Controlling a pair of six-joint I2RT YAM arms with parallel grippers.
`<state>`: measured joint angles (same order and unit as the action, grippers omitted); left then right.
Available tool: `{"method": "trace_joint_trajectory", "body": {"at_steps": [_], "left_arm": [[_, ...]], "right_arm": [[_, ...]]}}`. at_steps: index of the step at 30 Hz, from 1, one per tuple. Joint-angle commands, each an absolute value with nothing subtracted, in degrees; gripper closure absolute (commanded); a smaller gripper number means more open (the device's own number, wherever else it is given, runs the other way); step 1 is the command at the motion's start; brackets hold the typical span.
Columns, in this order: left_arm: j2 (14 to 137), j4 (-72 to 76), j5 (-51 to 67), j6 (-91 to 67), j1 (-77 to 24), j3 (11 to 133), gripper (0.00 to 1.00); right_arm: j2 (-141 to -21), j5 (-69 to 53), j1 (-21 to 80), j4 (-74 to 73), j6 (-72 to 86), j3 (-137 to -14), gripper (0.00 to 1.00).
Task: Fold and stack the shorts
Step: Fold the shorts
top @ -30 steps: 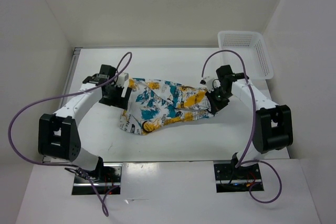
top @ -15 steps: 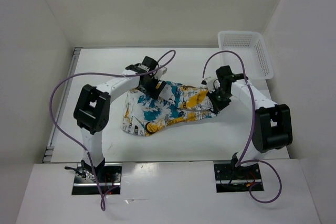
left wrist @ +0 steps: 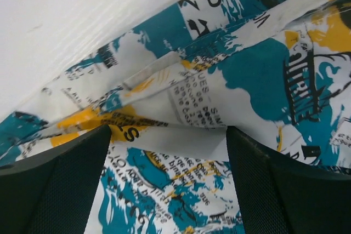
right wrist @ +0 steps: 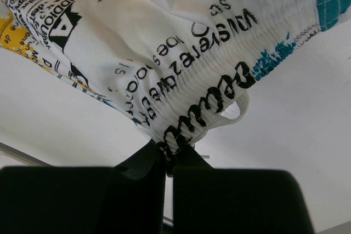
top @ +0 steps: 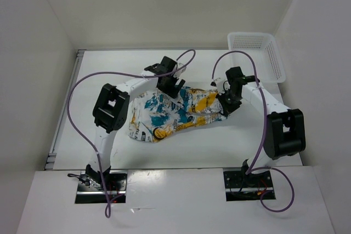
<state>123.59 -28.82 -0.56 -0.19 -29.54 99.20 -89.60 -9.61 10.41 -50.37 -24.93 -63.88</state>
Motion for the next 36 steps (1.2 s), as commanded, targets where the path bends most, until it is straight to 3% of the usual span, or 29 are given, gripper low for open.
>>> {"method": "trace_joint_trajectory", "body": {"at_steps": [1, 10, 16, 23, 36], "left_arm": [[126.6, -27.9, 0.3, 0.0, -31.1, 101.2, 0.07], [133.2, -27.3, 2.5, 0.0, -31.6, 104.4, 0.07], [138.4, -29.3, 10.0, 0.0, -31.6, 116.3, 0.07], [137.9, -29.3, 8.3, 0.0, -31.6, 116.5, 0.06], [118.5, -36.0, 2.5, 0.0, -22.3, 108.9, 0.0]], "right_arm": [[-88.8, -8.7, 10.5, -48.1, -24.0, -69.2, 1.0], [-89.9, -8.3, 12.6, -48.1, -22.9, -87.6, 1.0], [-89.9, -9.3, 21.5, -49.1, -23.6, -90.4, 1.0], [-91.5, -7.6, 29.1, -50.2, -27.6, -93.3, 1.0], [-94.5, -5.8, 31.7, -50.2, -32.5, -93.9, 1.0]]}}
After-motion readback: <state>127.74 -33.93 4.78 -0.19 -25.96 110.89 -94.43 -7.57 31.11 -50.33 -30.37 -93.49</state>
